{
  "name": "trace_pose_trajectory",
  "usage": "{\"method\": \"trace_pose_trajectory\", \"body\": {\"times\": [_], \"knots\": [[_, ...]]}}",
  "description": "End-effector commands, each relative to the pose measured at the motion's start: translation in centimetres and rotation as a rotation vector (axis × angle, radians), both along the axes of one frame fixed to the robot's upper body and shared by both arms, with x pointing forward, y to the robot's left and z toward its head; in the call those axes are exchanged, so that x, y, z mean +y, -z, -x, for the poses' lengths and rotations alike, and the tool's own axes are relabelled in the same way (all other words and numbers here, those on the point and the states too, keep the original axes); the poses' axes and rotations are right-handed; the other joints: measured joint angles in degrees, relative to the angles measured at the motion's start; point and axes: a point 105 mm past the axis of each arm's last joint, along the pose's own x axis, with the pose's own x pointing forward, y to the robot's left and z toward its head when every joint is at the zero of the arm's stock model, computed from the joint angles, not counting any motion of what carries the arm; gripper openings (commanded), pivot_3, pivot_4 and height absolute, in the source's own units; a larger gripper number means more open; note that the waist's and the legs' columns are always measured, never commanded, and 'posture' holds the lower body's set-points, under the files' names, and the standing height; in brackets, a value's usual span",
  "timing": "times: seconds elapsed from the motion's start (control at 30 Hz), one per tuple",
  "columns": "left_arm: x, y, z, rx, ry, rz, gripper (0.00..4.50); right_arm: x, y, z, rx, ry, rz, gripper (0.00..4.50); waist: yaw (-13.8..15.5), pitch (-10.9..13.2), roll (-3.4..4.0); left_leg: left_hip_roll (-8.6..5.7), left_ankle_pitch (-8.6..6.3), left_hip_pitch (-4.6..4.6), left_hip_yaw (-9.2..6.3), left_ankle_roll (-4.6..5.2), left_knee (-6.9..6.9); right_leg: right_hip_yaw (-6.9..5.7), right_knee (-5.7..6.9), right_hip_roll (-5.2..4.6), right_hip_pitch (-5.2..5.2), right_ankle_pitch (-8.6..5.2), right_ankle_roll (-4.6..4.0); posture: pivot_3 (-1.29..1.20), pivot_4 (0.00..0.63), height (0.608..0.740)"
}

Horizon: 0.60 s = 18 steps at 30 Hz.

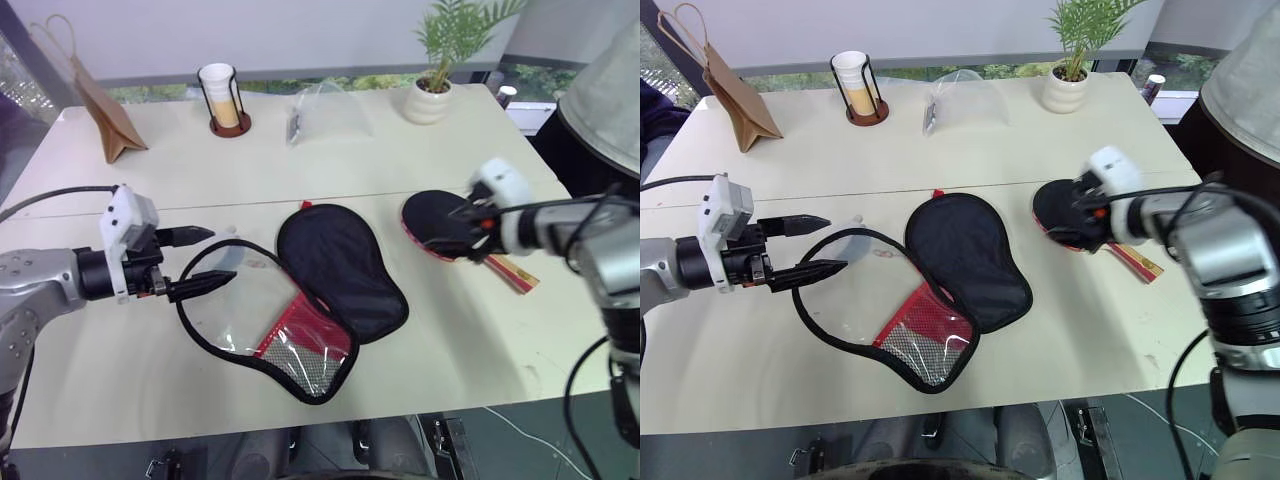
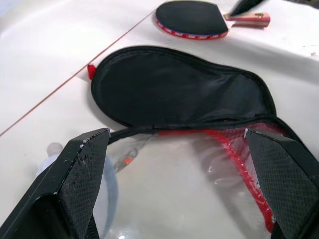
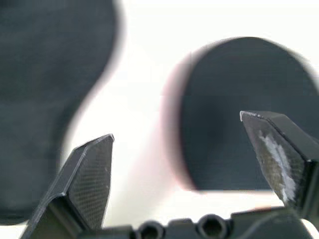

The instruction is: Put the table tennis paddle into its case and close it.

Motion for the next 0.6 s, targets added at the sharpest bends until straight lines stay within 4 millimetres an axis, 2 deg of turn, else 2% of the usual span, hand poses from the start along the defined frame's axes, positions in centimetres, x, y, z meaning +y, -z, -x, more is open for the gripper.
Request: {"method": "trace_pose_trajectory", "body": {"times": [0.03,0.13,0.2,0.4,0.53,0.57,0.6], "knots": [[-0.6,-0.7,0.0,-0.041,0.034,-0.004,4.5,-2.6,0.0,0.4,-0.02,0.061,0.051,4.47,0.1,0.0,0.0,0.0,0.0,0.0,0.0,0.0,0.0,0.0,0.0,0.0,0.01,0.0,-0.01,0.0,0.15,0.734],[-0.7,-0.8,-0.4,-0.044,0.044,-0.002,4.5,-5.4,1.2,0.8,0.01,0.128,0.089,4.47,0.1,0.0,0.0,0.0,0.0,-0.01,0.04,0.02,0.02,0.01,-0.01,-0.02,0.01,-0.01,-0.01,0.0,0.15,0.734],[-0.8,-0.8,-0.5,-0.045,0.054,-0.005,4.5,-6.3,2.1,0.8,0.03,0.143,0.098,4.47,0.1,0.0,0.01,0.0,0.01,-0.01,0.08,0.03,0.05,0.01,-0.01,-0.02,0.02,-0.01,-0.01,0.0,0.15,0.734],[-1.0,-0.8,-0.7,-0.046,0.069,-0.007,4.5,-7.4,4.9,0.9,0.116,0.137,0.082,4.47,-0.2,0.0,0.01,0.03,0.01,0.0,0.09,0.04,0.05,0.01,0.01,0.03,0.02,0.0,0.0,0.0,0.15,0.734],[-1.1,-0.7,-0.6,-0.045,0.073,-0.009,4.5,-7.5,6.0,0.4,0.14,0.138,0.062,4.47,-0.2,0.0,0.01,0.03,0.01,0.0,0.09,0.04,0.06,0.02,0.0,0.03,0.03,0.0,0.01,0.0,0.15,0.734],[-1.1,-0.7,-0.6,-0.045,0.072,-0.009,4.5,-7.5,6.2,0.3,0.145,0.139,0.052,3.97,-0.2,0.0,0.02,0.03,0.01,0.0,0.1,0.04,0.06,0.02,0.01,0.03,0.03,0.0,0.01,0.0,0.15,0.734],[-1.1,-0.8,-0.6,-0.045,0.071,-0.009,4.5,-7.5,6.4,0.2,0.15,0.138,0.047,3.67,-0.2,0.0,0.02,0.03,0.01,0.02,0.11,0.04,0.07,0.02,0.01,0.04,0.05,0.0,0.01,0.0,0.15,0.734]]}}
